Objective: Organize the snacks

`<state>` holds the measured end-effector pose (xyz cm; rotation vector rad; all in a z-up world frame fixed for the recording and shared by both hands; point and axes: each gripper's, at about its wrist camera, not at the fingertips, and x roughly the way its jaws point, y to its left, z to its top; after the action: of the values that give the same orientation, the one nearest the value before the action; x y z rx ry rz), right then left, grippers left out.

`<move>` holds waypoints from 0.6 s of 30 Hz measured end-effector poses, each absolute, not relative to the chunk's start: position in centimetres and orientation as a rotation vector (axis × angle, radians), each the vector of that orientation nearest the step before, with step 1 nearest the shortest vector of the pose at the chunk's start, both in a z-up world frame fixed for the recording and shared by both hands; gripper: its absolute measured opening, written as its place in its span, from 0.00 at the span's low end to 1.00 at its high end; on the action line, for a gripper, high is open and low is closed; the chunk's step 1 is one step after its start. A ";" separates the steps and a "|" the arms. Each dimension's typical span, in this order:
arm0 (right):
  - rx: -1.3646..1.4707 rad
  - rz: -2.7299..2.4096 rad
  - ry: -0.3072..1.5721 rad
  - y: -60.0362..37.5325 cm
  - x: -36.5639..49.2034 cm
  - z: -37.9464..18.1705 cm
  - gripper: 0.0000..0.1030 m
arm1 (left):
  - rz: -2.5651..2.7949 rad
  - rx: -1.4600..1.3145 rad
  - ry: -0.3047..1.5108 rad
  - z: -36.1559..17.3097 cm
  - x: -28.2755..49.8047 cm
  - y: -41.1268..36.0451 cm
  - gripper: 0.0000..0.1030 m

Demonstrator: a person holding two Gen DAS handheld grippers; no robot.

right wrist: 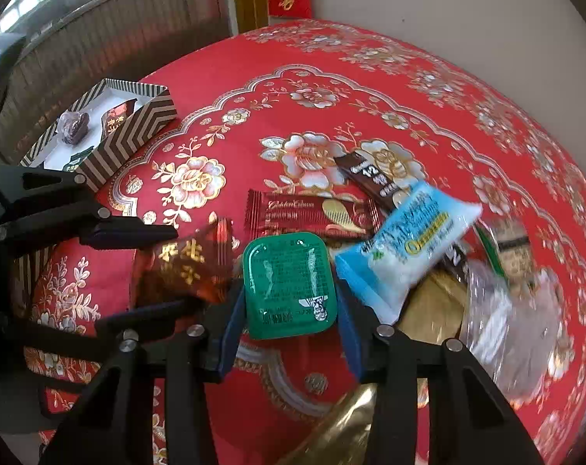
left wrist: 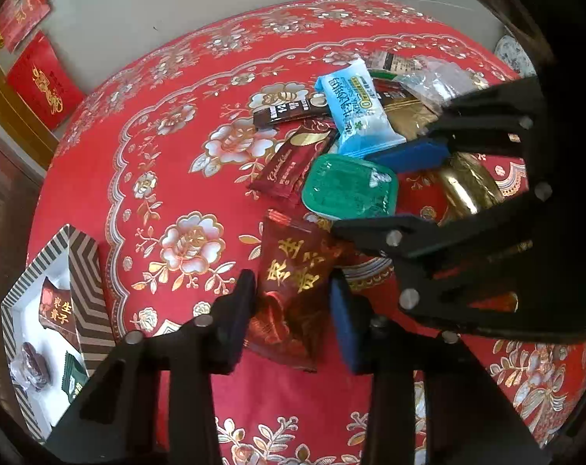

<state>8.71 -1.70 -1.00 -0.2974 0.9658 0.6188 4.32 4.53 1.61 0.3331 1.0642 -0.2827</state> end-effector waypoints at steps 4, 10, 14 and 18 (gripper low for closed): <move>-0.238 0.593 0.953 -2.5 7.5 -1.1 0.43 | -0.263 0.303 1.062 1.6 3.2 5.0 0.35; -0.183 0.572 0.894 -3.2 4.5 -0.2 0.43 | -0.240 0.216 1.049 2.4 0.8 6.1 0.34; -0.168 0.542 0.870 -3.4 3.0 0.3 0.43 | -0.204 0.189 1.023 2.9 -0.8 6.3 0.34; -0.139 0.489 0.857 -4.0 2.0 0.3 0.43 | -0.161 0.172 0.993 3.3 -2.0 6.6 0.34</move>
<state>1.96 -4.02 0.29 -0.1389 0.8565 0.4887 -2.02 6.63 3.27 0.1720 0.9930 -0.1607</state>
